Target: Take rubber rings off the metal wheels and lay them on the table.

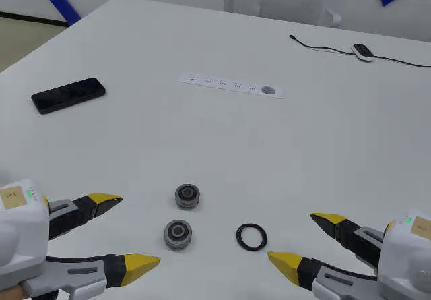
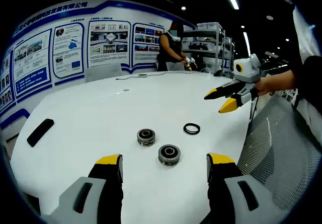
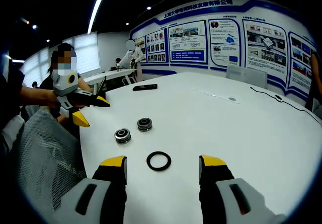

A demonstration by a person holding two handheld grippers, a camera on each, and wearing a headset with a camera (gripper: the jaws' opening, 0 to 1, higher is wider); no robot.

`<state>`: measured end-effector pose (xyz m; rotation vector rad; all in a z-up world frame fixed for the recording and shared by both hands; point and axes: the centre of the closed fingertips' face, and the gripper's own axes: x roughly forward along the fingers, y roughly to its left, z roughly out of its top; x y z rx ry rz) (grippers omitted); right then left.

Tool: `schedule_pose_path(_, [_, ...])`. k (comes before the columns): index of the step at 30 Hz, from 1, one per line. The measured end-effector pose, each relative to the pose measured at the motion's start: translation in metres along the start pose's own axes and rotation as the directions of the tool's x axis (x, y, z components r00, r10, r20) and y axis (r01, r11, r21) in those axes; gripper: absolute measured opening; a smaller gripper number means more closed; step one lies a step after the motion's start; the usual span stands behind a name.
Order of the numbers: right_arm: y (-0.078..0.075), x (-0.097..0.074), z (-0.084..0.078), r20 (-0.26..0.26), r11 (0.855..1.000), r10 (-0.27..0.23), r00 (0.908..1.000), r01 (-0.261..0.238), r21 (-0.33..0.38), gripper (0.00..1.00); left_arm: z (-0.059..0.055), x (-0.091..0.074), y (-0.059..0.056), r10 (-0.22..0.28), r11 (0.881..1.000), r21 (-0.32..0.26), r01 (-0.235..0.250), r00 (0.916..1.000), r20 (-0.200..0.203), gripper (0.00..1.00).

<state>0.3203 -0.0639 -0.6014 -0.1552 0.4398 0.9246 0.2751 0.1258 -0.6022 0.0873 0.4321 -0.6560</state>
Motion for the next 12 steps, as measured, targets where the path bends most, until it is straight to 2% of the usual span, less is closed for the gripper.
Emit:
schedule_pose_path(4, [-0.0016,0.0006,-0.0003,-0.001,1.000,-0.005,1.0000,0.005,0.004,0.59,-0.0024,-0.0002,0.0018,-0.004,1.000,0.015,0.005,0.9999,-0.013,0.70])
schedule_pose_path(12, [-0.0055,-0.0028,0.0027,0.016,0.999,-0.020,0.9997,0.020,0.037,0.59,0.0026,-0.0020,0.0030,0.008,1.000,0.025,-0.008,1.0000,-0.001,0.70])
